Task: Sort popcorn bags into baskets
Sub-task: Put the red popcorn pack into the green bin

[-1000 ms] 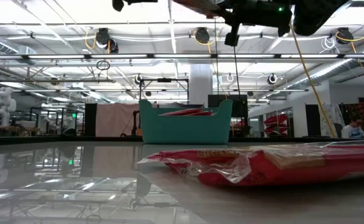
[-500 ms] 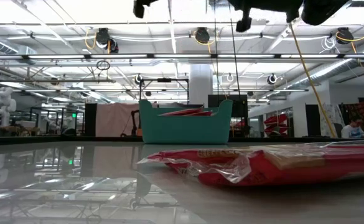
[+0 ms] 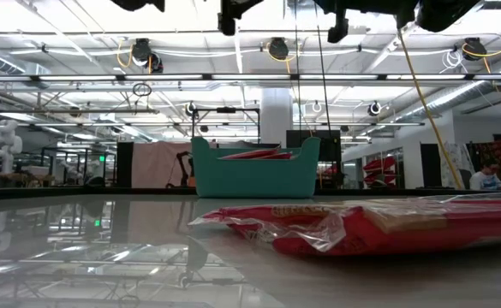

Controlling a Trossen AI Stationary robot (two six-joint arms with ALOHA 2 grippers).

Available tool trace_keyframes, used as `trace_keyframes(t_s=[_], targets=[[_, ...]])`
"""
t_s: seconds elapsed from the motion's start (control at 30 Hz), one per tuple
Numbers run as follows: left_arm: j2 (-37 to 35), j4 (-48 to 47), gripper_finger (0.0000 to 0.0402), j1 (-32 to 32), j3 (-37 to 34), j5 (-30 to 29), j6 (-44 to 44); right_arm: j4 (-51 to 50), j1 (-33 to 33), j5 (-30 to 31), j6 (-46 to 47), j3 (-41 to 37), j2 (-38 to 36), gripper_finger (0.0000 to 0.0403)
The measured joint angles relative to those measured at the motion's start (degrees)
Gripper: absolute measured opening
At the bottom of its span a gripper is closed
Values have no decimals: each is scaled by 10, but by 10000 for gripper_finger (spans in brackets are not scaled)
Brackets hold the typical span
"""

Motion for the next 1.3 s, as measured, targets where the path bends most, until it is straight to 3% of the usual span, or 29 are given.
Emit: trace_keyframes(t_s=[0.17,0.4,0.6,0.8,1.0,1.13,1.3], targets=[[1,-2,167,5,0,0,49,-26,0,-2,-2,0,-1,9],[1,-7,14,35,-1,39,31,-31,0,-2,-34,1,-1,14],[-6,-31,18,73,-1,80,16,-45,0,-31,-19,1,0,45],[-20,-50,8,128,-1,203,8,-148,0,-39,52,1,-14,86],[-46,-167,5,193,-1,326,4,-246,0,-56,63,1,-46,131],[-67,-229,8,232,-1,364,19,-341,0,-65,89,1,-82,149],[-95,-304,5,269,0,370,50,-444,-1,-60,106,0,-123,155]])
